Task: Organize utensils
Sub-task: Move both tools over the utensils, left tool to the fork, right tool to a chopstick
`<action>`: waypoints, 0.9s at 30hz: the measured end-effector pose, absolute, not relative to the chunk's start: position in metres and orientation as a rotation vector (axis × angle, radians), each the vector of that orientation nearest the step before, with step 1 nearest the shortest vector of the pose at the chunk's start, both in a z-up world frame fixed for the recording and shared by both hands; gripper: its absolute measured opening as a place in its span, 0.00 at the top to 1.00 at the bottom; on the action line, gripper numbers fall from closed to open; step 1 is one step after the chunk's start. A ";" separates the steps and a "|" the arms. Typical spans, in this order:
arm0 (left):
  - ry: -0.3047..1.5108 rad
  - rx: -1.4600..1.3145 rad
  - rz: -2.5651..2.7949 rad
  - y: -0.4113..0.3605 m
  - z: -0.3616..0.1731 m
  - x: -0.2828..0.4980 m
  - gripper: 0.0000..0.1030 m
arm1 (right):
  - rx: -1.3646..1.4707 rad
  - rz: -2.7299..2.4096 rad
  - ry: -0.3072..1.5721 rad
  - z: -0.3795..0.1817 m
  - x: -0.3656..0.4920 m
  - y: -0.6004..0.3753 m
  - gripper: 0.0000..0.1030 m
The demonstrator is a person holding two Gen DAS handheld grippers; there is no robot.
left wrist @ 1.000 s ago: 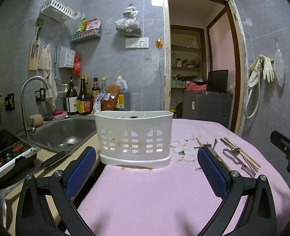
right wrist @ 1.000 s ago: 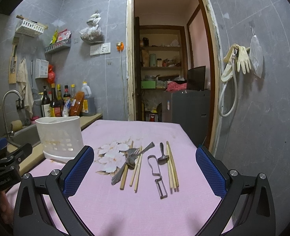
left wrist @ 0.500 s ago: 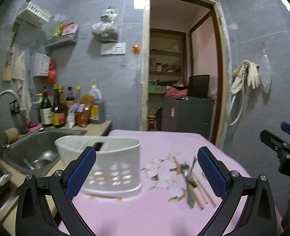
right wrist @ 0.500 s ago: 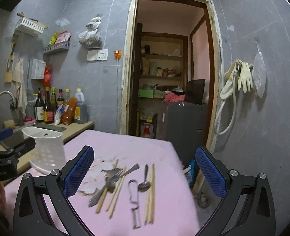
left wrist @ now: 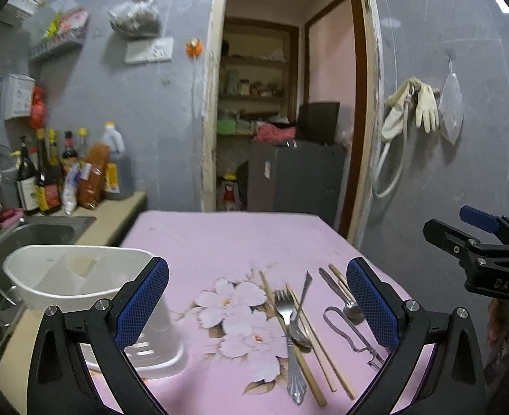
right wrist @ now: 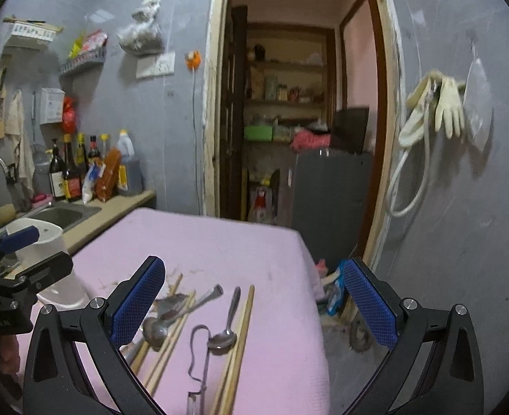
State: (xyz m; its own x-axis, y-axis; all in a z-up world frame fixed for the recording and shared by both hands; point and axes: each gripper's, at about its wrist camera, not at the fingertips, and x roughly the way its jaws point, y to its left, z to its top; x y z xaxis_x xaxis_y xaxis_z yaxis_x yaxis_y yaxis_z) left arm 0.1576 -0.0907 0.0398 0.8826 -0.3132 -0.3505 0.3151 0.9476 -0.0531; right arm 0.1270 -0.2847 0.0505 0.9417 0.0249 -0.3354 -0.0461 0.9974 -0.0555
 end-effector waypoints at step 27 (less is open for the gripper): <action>0.811 0.042 -0.430 -0.115 -0.045 0.249 0.58 | -0.026 0.155 0.788 -0.031 0.209 -0.312 0.74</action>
